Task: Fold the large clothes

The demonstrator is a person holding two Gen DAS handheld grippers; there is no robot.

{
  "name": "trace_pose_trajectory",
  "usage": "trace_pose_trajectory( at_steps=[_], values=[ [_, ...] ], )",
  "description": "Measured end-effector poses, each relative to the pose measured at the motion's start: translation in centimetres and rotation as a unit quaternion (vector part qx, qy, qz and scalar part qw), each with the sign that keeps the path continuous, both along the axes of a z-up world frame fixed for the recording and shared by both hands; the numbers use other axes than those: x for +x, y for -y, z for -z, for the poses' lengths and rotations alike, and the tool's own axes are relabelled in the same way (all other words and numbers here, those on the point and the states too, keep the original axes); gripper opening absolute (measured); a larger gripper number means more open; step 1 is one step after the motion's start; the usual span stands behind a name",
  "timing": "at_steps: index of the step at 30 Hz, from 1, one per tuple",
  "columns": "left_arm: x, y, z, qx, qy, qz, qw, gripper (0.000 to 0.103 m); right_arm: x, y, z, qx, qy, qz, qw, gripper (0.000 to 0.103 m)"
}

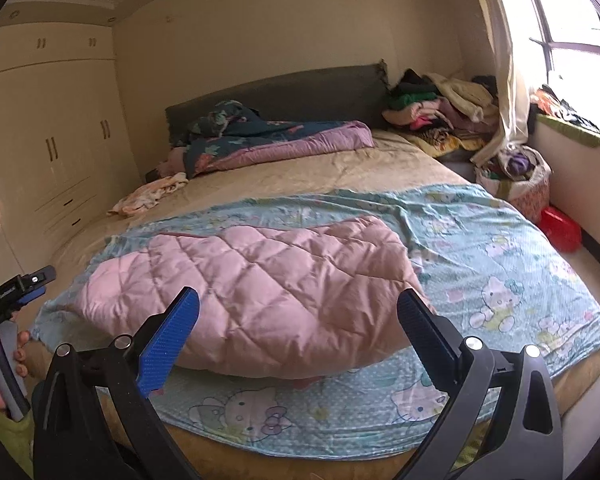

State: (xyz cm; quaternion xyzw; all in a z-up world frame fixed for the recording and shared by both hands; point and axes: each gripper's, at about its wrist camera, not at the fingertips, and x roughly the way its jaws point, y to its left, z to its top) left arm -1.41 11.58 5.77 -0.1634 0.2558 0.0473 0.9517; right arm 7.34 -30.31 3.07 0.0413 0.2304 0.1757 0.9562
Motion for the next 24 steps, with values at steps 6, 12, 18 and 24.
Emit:
trace_pose_trajectory(
  at_steps=[6, 12, 18, 24],
  values=[
    [-0.6, 2.2, -0.2, 0.003, 0.012, 0.027, 0.9996, 0.094, -1.7, -1.9, -0.6, -0.022, 0.019, -0.018, 0.999, 0.099],
    [-1.0, 4.9, 0.4, 0.014, 0.015, 0.059, 0.998, 0.094, -2.8, -3.7, -0.3, -0.041, 0.026, -0.035, 0.998, 0.099],
    [-1.1, 6.9, 2.7, 0.02, -0.006, 0.082, 0.9964, 0.094, -2.9, -4.8, 1.4, -0.045, 0.012, -0.04, 0.998, 0.099],
    [-0.8, 7.7, 4.4, 0.024, -0.03, 0.087, 0.9954, 0.094, -1.7, -5.3, 3.7, -0.045, -0.028, -0.041, 0.998, 0.099]
  ],
)
